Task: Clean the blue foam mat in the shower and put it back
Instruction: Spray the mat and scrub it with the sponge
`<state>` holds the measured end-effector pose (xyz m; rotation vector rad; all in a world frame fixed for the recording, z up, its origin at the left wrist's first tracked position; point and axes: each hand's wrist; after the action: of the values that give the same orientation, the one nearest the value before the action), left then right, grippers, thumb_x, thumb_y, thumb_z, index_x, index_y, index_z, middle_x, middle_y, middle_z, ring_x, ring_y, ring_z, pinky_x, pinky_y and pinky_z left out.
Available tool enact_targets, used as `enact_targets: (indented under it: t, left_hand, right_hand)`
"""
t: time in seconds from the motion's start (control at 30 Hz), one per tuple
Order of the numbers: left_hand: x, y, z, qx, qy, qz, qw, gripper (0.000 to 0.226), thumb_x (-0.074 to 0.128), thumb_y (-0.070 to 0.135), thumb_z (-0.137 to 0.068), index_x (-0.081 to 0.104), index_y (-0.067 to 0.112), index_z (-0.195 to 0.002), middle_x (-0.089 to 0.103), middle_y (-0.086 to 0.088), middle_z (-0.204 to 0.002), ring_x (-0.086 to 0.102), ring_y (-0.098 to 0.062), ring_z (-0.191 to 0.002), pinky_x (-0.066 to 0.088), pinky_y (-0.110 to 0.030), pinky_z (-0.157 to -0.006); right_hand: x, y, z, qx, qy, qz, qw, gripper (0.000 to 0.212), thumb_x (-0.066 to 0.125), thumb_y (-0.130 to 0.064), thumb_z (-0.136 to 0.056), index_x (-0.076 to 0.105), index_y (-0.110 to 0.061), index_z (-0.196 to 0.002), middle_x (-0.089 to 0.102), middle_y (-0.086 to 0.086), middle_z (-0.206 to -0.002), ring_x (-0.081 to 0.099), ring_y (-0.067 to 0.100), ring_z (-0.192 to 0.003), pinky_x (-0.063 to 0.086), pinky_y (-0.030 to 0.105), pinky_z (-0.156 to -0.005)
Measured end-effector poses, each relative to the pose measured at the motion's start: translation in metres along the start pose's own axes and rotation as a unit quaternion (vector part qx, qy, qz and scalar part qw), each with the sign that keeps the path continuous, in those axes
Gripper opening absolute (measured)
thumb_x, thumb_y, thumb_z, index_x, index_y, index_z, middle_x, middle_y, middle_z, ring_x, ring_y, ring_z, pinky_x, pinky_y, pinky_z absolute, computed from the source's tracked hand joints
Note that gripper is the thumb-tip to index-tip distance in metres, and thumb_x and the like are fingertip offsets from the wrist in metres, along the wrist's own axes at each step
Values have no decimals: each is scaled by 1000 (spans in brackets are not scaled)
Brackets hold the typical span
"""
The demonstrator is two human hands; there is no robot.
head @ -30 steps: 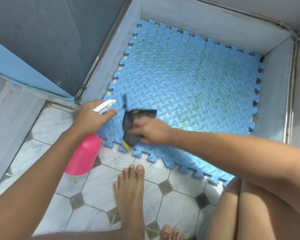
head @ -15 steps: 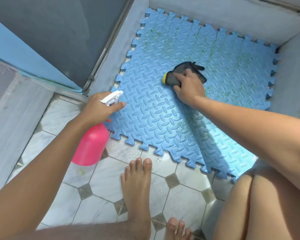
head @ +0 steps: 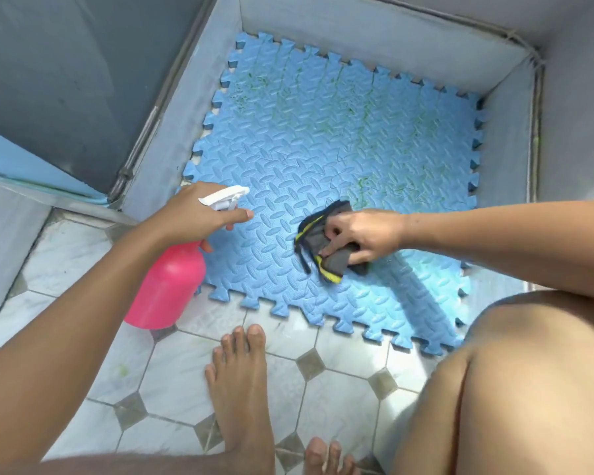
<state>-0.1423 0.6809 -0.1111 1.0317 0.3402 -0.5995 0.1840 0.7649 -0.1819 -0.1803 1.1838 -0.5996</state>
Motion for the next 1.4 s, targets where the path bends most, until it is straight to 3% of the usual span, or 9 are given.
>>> enact_targets:
  t: [0.2,0.4,0.6,0.73,0.93,1.07,1.17,1.3,1.4]
  left_hand:
    - [34,54,-33,95,-56,-50,993,42,84,42,-81,61,8,-76,60,-1,-68,55,-10,-60,59,-35,-50]
    - [76,56,-56,118,-74,-168,976,53,80,63,-69,50,20,-57,46,7,-52,46,-17,-54,41,-38,-57]
    - [57,59,-59,124,18,-92,988,47,86,47,-77,55,13,-64,58,7,-56,53,-7,-52,40,-28,-58]
    - [50,51,-58,109,85,-76,988,65,77,61,-71,47,3,-64,57,-19,-59,64,-34,-58,53,-44,-62]
    - [50,56,-56,138,90,-100,981,56,78,52,-79,57,1,-72,65,-21,-70,58,-33,-69,48,-39,-70]
    - [49,59,-53,151,48,-83,984,47,82,39,-84,57,1,-72,58,-12,-65,45,-11,-56,37,-25,-62]
    - [43,54,-57,131,2,-55,990,41,82,42,-82,68,5,-77,72,-1,-70,58,0,-56,41,-14,-59]
    - [46,55,-61,147,-65,-36,986,45,85,43,-79,60,6,-72,56,4,-60,44,-10,-55,36,-28,-61]
    - [59,57,-60,160,-165,-65,971,44,86,41,-78,56,12,-65,52,8,-54,45,-11,-54,36,-29,-61]
  right_hand:
    - [3,89,94,461,223,-79,855,48,63,-25,-89,58,-25,-137,55,17,-125,56,38,-117,45,40,-98]
    - [13,117,126,582,284,-173,742,43,58,-41,-92,64,-13,-125,61,21,-124,60,39,-110,46,37,-90]
    - [20,135,119,572,324,-175,733,42,56,-37,-92,64,-16,-127,62,21,-122,58,38,-112,47,38,-93]
    - [6,122,85,530,326,-113,774,26,54,-25,-90,70,-20,-112,59,16,-119,57,36,-112,43,32,-86]
    - [11,6,-11,175,188,-62,964,46,66,-29,-87,65,-28,-133,57,4,-112,57,26,-104,48,35,-84]
    - [25,-25,-8,-56,74,25,995,40,64,-32,-88,68,-28,-127,58,6,-110,56,25,-100,45,31,-65]
    - [14,16,11,90,146,21,985,37,66,-31,-90,64,-31,-127,57,4,-125,56,27,-115,52,36,-74]
    - [-7,93,78,445,241,-29,862,28,59,-24,-90,57,-18,-117,55,13,-121,56,38,-114,46,40,-82]
    - [-4,111,118,550,242,-65,796,35,51,-50,-94,52,-16,-104,56,14,-108,56,34,-102,40,40,-82]
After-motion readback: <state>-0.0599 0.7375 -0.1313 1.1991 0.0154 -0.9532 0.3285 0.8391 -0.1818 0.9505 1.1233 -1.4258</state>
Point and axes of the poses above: each hand's wrist, its own z-axis away from the middle knuckle, its own x-axis out of the palm, y = z × x
